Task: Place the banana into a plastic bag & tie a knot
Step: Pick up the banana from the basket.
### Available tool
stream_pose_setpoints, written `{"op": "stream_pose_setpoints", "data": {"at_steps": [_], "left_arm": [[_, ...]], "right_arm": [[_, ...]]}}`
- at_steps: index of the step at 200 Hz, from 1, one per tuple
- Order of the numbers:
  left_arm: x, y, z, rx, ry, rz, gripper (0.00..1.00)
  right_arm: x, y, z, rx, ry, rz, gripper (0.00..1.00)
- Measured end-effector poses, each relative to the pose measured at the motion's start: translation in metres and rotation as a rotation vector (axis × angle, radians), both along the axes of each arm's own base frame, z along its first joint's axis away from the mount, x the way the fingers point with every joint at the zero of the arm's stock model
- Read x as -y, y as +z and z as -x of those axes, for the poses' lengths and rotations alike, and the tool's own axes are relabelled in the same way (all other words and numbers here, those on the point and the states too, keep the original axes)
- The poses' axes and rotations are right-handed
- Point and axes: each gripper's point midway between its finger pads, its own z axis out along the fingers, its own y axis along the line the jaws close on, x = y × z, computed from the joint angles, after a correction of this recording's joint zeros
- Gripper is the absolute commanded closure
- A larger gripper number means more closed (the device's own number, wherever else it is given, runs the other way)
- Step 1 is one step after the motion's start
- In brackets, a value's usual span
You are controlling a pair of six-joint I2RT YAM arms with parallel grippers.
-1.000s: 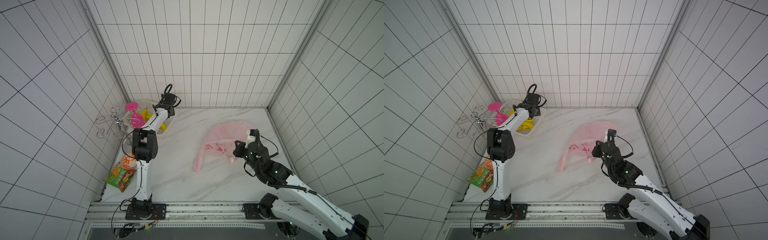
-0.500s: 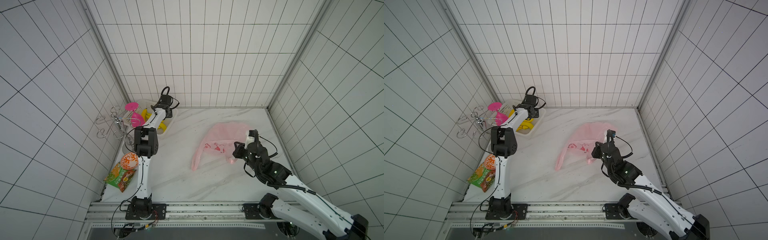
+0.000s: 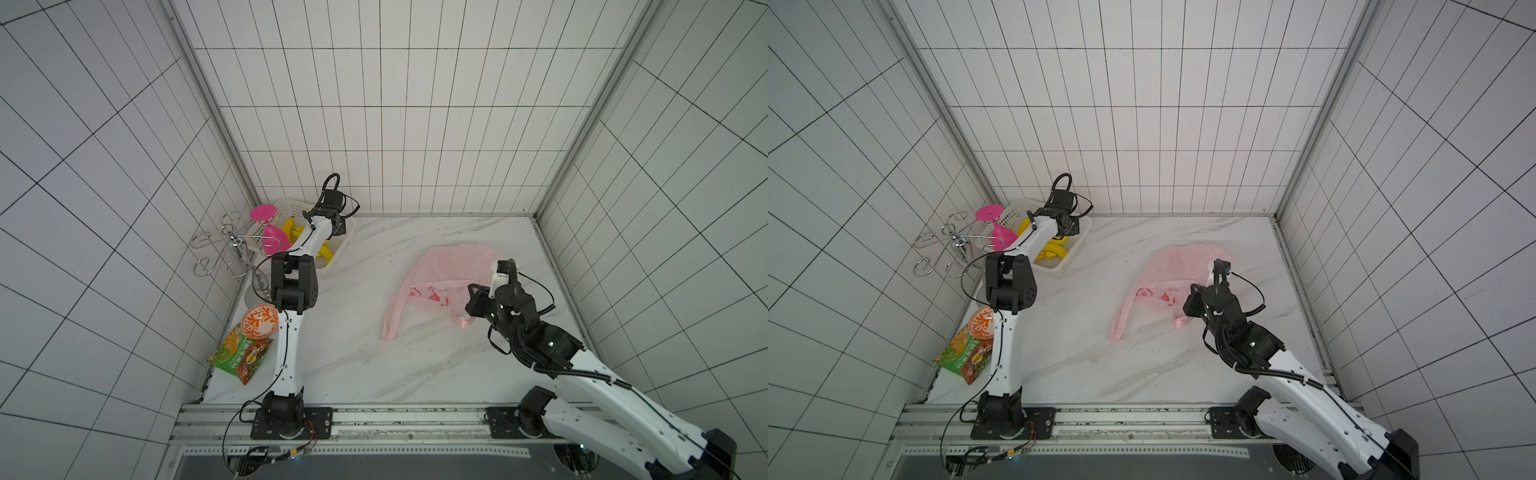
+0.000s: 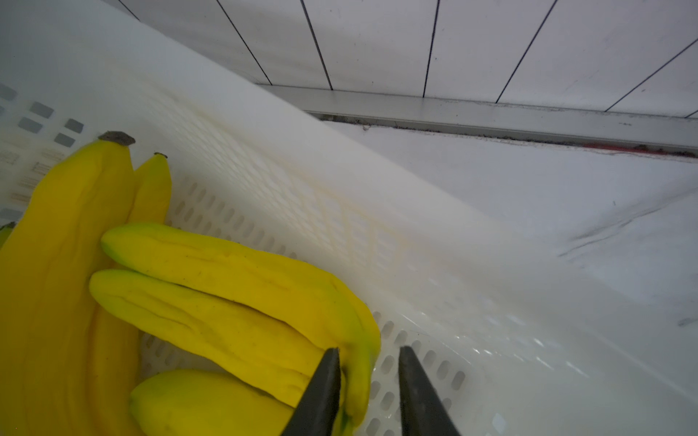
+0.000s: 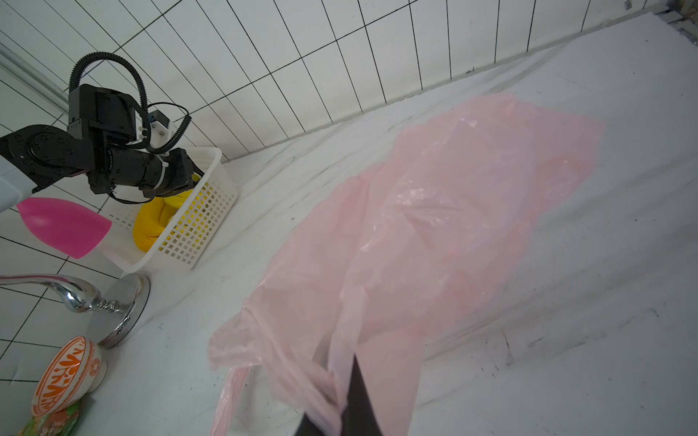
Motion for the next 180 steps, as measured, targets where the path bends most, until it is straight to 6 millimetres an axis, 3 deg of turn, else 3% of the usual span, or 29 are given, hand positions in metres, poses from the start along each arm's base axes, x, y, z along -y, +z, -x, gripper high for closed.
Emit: {"op": "stream_pose_setpoints", "data": {"at_steps": [57, 97, 140, 180], "left_arm": [[0.013, -0.001, -0.003, 0.013, -0.027, 0.042, 1.0], [0.048, -0.007, 0.009, 0.004, -0.067, 0.065, 1.0], [0.116, -0.007, 0.048, -0.019, -0.163, 0.074, 1.0], [0.177, 0.004, 0.11, -0.025, -0.266, 0.109, 1.0]], "right_arm": [[0.001, -0.002, 0.001, -0.008, 0.0, 0.007, 1.0], [0.015, 0.0, 0.003, -0.001, -0.048, 0.023, 1.0], [0.027, -0.002, 0.004, -0.004, -0.088, 0.053, 1.0], [0.036, -0.003, 0.005, -0.007, -0.113, 0.079, 1.0]]}}
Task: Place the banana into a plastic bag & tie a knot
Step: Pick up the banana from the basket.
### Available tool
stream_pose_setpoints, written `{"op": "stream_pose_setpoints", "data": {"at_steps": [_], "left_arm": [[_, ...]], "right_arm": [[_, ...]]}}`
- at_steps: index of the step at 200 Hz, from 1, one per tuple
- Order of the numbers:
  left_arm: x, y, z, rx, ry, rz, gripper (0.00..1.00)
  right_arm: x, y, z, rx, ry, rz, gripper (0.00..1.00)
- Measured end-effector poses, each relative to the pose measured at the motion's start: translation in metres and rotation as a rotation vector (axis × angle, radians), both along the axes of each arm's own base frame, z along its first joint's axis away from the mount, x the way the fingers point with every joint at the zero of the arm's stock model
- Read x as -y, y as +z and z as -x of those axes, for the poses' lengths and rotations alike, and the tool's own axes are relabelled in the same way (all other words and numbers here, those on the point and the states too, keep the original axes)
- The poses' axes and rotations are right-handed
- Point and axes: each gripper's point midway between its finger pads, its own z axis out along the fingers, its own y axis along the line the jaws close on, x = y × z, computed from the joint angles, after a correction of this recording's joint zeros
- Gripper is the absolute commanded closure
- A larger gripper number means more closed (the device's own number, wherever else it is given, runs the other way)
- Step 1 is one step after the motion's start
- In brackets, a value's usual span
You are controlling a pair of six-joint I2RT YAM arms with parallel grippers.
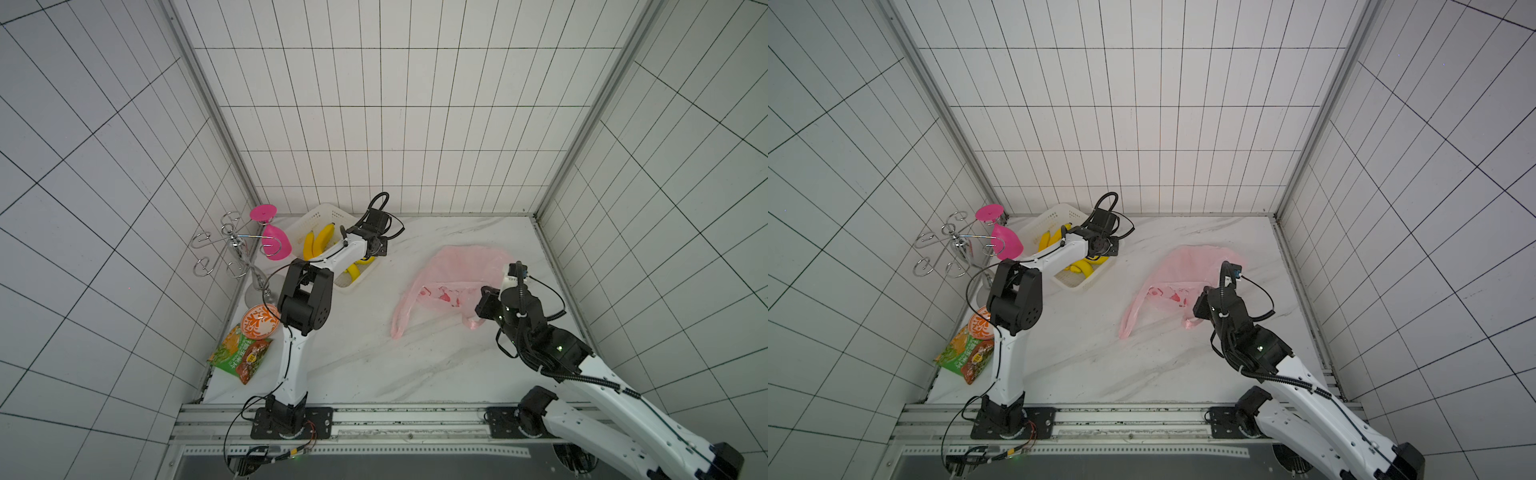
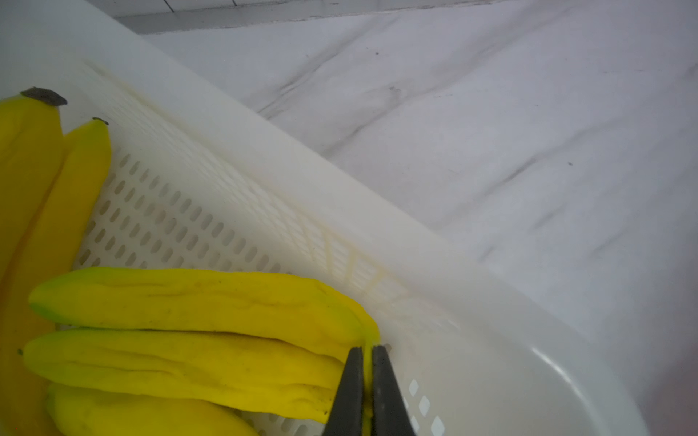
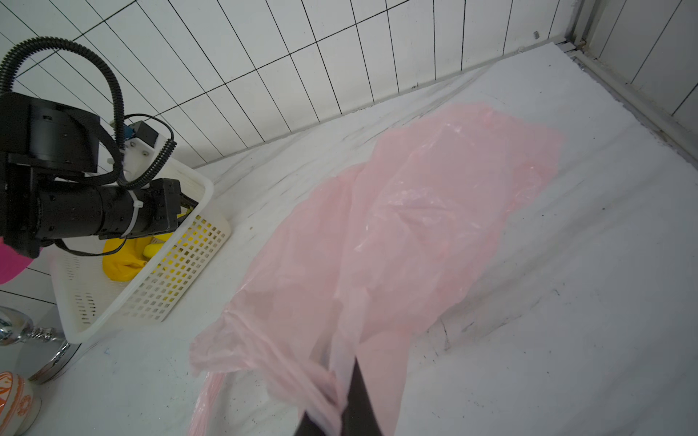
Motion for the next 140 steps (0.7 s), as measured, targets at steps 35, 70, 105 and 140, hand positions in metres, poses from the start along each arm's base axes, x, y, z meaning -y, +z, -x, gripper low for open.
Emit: {"op": "stream_pose_setpoints", "data": {"at_steps": [35, 70, 105, 140], "left_arm": [[0.03, 0.015, 0.047, 0.004, -0.067, 0.035, 1.0], [0.018, 0.072, 0.073, 0.095, -0.059, 0.108, 1.0], [0.004, 0.167, 0.114, 0.308, -0.082, 0.303, 1.0], [0.001, 0.194, 0.165, 0.382, -0.154, 0.511, 1.0]], "right_arm": [[0.004, -0.004, -0.003, -0.016, -0.01, 0.016, 1.0], [-0.005, -0.021, -0.006, -0.075, 0.028, 0.041, 1.0], [-0.01, -0.025, -0.005, -0.099, 0.052, 0.041, 1.0], [-0.016, -0.02, -0.006, -0.099, 0.073, 0.024, 1.0]]}}
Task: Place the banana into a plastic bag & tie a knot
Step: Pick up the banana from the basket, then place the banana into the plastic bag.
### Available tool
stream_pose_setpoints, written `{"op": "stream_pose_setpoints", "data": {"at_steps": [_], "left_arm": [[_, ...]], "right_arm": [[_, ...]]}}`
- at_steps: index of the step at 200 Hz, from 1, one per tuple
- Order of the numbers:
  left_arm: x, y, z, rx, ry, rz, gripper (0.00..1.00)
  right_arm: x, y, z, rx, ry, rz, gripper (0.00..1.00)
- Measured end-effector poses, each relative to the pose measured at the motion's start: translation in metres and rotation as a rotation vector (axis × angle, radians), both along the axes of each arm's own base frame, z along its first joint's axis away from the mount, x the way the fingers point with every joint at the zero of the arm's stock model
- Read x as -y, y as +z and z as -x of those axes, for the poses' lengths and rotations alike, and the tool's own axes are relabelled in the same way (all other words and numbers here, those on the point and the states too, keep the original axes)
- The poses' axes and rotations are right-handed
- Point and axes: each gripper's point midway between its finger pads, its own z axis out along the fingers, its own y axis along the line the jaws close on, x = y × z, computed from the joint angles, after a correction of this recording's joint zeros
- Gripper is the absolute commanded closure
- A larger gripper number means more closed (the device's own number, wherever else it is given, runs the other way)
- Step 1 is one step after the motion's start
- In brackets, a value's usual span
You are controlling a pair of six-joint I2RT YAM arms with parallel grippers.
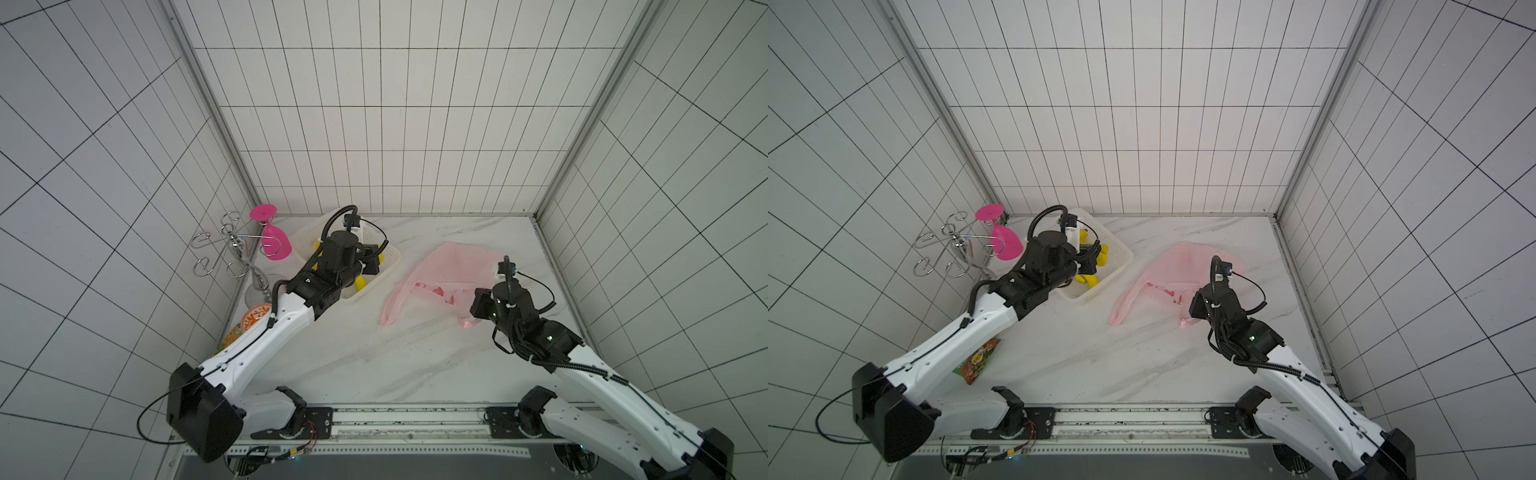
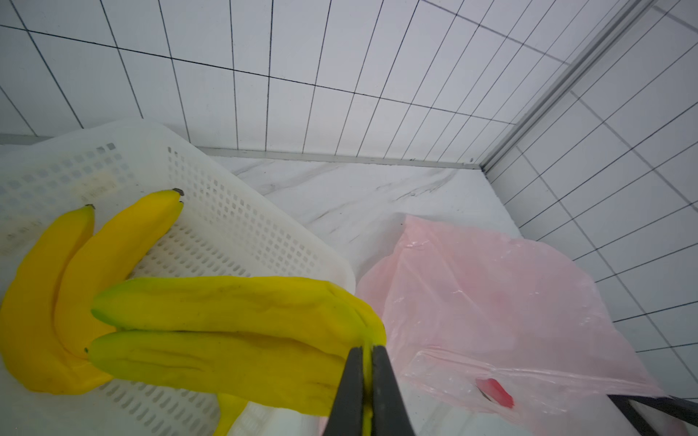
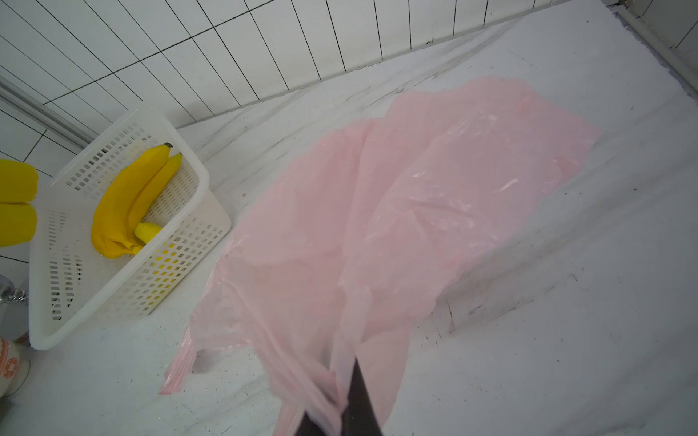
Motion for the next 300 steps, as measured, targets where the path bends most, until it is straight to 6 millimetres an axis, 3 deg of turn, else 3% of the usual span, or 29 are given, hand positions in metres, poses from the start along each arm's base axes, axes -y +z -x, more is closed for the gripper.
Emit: {"op": "stream_pose_setpoints", "data": {"at_steps": [28, 65, 97, 134, 157, 180, 205, 251, 300], "left_arm": [[0.026, -0.007, 0.042, -0.022, -0.148, 0.114, 1.0], [0.078, 0.006, 0.098, -0.013, -0.366, 0.243, 1.0], [0.109, 0.005, 0.126, -0.044, -0.461, 0.307, 1.0], [0.124, -0.013, 0.153, -0.106, -0.498, 0.325, 1.0], [0.126, -0.012, 0.168, -0.113, -0.524, 0.36, 1.0], [0.125, -0.012, 0.169, -0.086, -0.524, 0.402, 1.0], [0.126, -0.028, 0.162, -0.077, -0.509, 0.405, 1.0], [0.125, -0.044, 0.119, -0.059, -0.454, 0.397, 1.0], [0.136, -0.067, 0.094, 0.002, -0.432, 0.333, 1.0]], "right_arm": [[-0.008, 0.006, -0.001, -0.002, 0.026, -0.025, 1.0], [-0.016, 0.01, -0.001, -0.011, 0.058, -0.058, 1.0], [-0.021, 0.012, 0.001, -0.017, 0.076, -0.079, 1.0], [-0.022, 0.012, 0.001, -0.021, 0.081, -0.089, 1.0], [-0.023, 0.012, 0.002, -0.023, 0.087, -0.092, 1.0], [-0.025, 0.012, 0.002, -0.024, 0.096, -0.099, 1.0], [-0.027, 0.013, 0.004, -0.025, 0.107, -0.113, 1.0], [-0.032, 0.02, 0.009, -0.02, 0.137, -0.153, 1.0], [-0.042, 0.027, 0.015, -0.024, 0.184, -0.22, 1.0]]}}
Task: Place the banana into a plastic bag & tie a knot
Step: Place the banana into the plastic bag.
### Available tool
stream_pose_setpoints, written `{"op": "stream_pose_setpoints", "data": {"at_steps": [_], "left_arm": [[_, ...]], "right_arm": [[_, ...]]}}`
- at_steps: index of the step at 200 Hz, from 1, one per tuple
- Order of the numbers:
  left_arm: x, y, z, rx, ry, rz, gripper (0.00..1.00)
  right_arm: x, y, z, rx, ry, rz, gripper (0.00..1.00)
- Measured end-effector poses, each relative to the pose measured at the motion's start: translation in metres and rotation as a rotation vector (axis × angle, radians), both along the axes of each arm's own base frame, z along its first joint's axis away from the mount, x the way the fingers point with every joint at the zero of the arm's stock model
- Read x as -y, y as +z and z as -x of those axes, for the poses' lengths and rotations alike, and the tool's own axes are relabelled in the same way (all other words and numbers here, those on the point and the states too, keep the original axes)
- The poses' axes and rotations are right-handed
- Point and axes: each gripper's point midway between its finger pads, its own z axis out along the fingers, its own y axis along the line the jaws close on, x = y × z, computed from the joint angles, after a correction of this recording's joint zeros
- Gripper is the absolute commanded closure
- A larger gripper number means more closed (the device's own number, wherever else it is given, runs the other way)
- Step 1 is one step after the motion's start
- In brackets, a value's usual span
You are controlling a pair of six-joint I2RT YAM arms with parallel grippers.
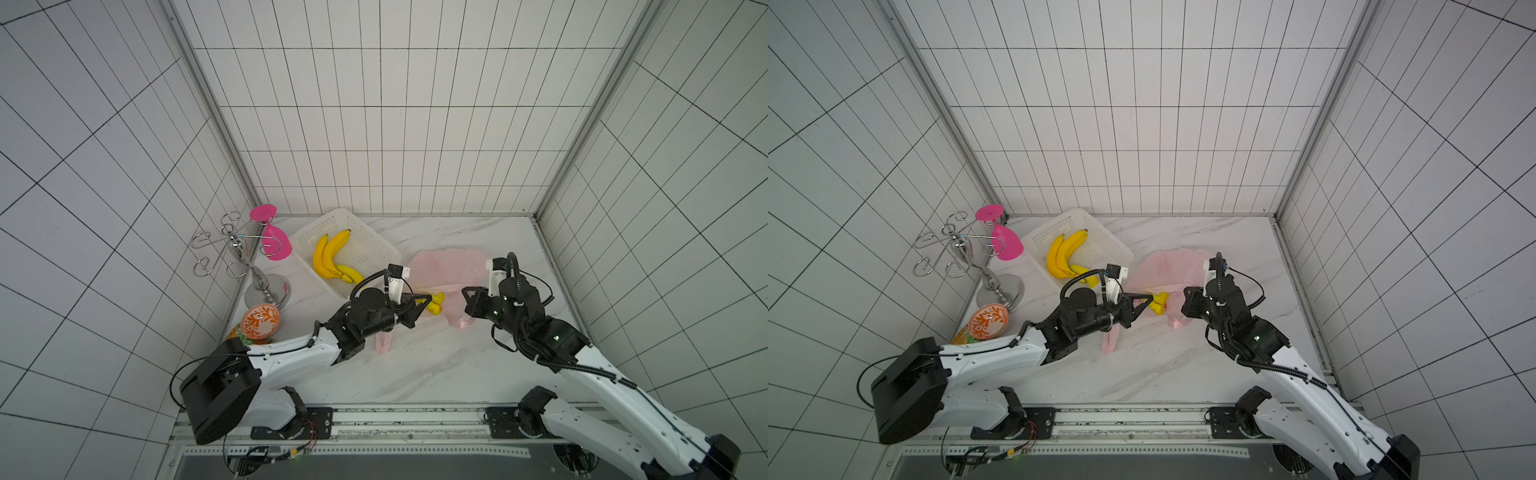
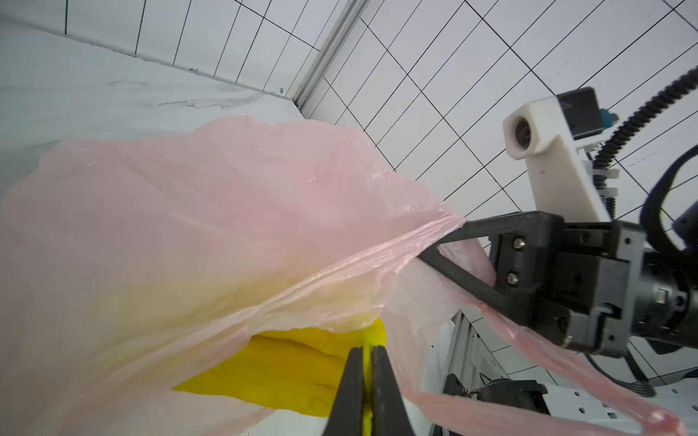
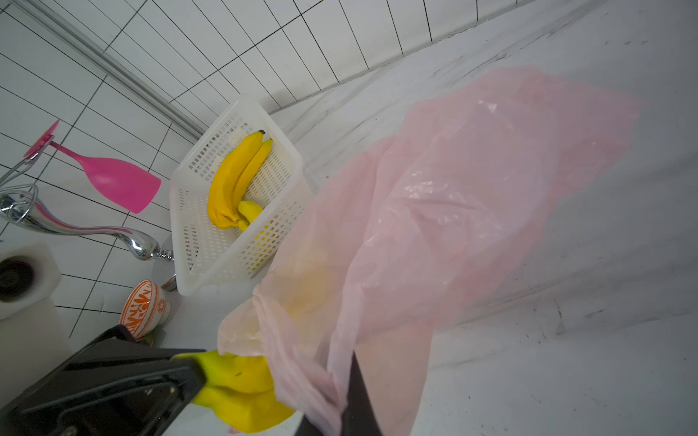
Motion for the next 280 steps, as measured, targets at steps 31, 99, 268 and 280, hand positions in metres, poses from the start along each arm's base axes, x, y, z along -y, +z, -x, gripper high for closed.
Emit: {"op": "stream_pose_setpoints", "data": {"at_steps": [31, 99, 268, 280], "left_arm": [[-0.001, -0.018, -0.024, 0.047, 0.114, -0.075, 1.0], [-0.001, 0.027, -0.135, 0.092, 0.369, -0.058, 1.0], [0.105, -0.055, -0.14, -0.049, 0.102, -0.323, 0.45], [0.097, -0.037, -0.129, -0.035, 0.09, -0.317, 0.38]], "right_arm": [[-0.009, 0.004, 0.003, -0.013, 0.037, -0.054, 1.0], [-0.003, 0.008, 0.014, -0.019, 0.028, -0.087, 1.0], [0.015, -0.034, 0.03, -0.088, -0.068, -0.104, 1.0], [0.019, -0.036, 0.028, -0.087, -0.093, -0.091, 1.0]]}}
